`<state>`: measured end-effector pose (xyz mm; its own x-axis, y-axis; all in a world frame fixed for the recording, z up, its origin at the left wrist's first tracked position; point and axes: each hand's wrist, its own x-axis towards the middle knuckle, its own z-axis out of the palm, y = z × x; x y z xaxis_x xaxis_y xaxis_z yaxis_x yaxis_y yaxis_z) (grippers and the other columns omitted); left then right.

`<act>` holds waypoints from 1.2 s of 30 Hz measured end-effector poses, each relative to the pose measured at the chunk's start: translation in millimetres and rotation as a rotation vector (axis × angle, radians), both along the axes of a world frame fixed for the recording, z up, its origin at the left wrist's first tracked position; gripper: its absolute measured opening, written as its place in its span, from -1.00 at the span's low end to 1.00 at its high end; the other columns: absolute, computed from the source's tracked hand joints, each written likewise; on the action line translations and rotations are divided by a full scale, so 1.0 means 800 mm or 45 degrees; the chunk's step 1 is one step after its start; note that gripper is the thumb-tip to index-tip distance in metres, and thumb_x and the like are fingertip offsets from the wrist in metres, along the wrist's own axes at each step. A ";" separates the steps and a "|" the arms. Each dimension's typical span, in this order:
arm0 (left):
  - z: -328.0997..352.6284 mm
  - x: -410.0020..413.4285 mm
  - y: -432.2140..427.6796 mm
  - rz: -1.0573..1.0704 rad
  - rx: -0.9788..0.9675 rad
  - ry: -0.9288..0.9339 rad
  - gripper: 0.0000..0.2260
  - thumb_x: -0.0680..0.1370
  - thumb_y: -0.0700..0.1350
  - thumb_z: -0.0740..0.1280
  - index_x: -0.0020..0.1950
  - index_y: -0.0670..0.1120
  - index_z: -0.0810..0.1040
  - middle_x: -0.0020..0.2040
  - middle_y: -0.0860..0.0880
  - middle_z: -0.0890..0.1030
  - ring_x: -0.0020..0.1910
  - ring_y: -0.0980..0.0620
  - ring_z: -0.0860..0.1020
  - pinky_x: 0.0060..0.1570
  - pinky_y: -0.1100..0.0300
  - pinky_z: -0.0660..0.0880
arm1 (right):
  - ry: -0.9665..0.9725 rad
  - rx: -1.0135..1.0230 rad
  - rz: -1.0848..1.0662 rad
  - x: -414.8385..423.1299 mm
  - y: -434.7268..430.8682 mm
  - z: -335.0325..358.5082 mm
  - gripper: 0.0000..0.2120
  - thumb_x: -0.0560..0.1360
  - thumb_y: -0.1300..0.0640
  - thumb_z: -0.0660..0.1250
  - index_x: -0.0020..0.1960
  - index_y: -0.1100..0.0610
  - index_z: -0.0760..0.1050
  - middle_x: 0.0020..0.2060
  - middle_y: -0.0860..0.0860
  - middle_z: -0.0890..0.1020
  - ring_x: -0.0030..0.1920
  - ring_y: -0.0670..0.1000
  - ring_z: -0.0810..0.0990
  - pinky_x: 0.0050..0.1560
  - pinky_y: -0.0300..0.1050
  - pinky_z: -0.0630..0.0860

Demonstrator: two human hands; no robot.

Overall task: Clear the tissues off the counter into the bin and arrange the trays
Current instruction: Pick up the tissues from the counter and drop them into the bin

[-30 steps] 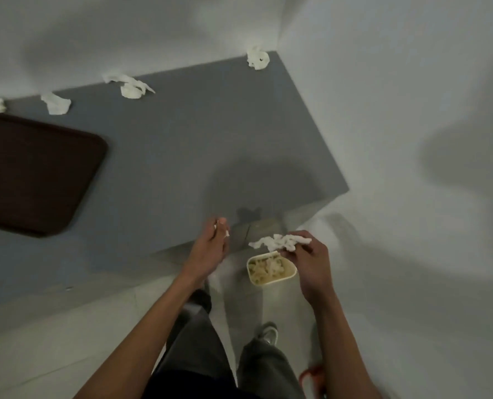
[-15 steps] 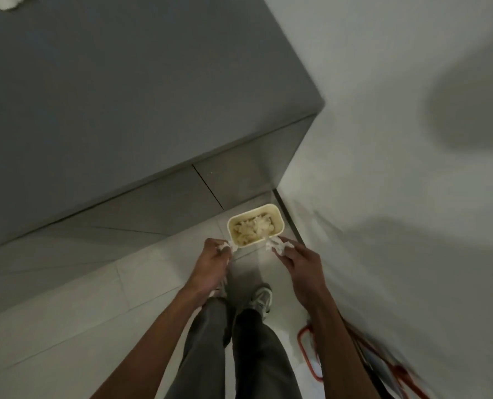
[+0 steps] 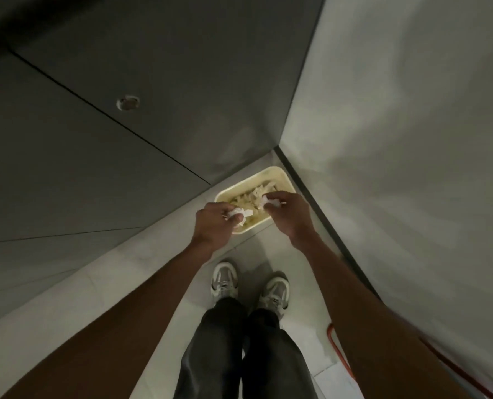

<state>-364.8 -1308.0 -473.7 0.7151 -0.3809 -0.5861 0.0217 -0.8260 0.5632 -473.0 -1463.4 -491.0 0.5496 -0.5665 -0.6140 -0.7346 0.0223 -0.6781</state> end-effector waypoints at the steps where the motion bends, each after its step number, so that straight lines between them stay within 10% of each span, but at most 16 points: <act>1: -0.025 0.003 -0.008 -0.038 0.017 -0.013 -0.82 0.50 -0.07 0.52 0.08 -0.06 0.77 0.08 -0.05 0.73 0.06 0.00 0.69 0.12 0.22 0.57 | 0.035 -0.061 0.072 0.012 -0.003 -0.025 -0.73 0.55 0.08 0.44 0.22 0.08 0.74 0.17 0.05 0.74 0.17 0.07 0.67 0.14 -0.18 0.54; 7: -0.160 0.022 -0.054 -0.239 0.107 0.019 -0.84 0.47 -0.21 0.46 0.02 -0.04 0.72 0.05 0.06 0.71 0.08 0.04 0.67 0.07 0.32 0.51 | 0.241 -0.368 0.602 0.060 -0.023 -0.150 -0.65 0.60 0.24 0.39 0.39 0.12 0.58 0.35 0.16 0.52 0.28 0.20 0.54 0.29 0.06 0.52; 13: -0.257 0.017 -0.075 -0.560 0.177 -0.083 -0.86 0.51 -0.22 0.42 0.06 -0.10 0.68 0.08 -0.05 0.72 0.10 -0.10 0.66 0.18 0.03 0.56 | 0.294 -0.640 0.868 0.069 -0.032 -0.228 -0.66 0.71 0.19 0.22 0.45 0.25 0.46 0.35 0.27 0.50 0.27 0.30 0.60 0.27 0.15 0.55; 19: -0.283 0.018 -0.063 -1.049 0.434 0.068 -0.50 0.62 -0.09 0.33 0.57 -0.04 0.38 0.51 -0.10 0.47 0.47 -0.15 0.44 0.40 0.10 0.36 | 0.465 -0.621 1.013 0.057 -0.029 -0.232 -0.67 0.69 0.25 0.20 0.42 0.23 0.52 0.34 0.22 0.57 0.31 0.25 0.62 0.23 0.10 0.58; 36: 0.181 0.019 0.001 -0.850 0.244 -0.394 -0.39 0.67 -0.02 0.27 0.67 0.01 0.10 0.66 -0.10 0.19 0.65 -0.17 0.12 0.55 -0.15 0.28 | 0.123 -0.823 0.673 0.000 -0.013 0.207 -0.66 0.67 -0.01 0.24 0.39 0.10 0.49 0.16 0.14 0.68 0.11 0.21 0.68 0.14 0.08 0.59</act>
<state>-349.5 -1307.1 -329.2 0.5112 -0.7020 -0.4959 -0.6526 -0.6925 0.3076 -473.2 -1474.1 -325.3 0.8031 -0.5057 -0.3151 -0.5947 -0.7126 -0.3723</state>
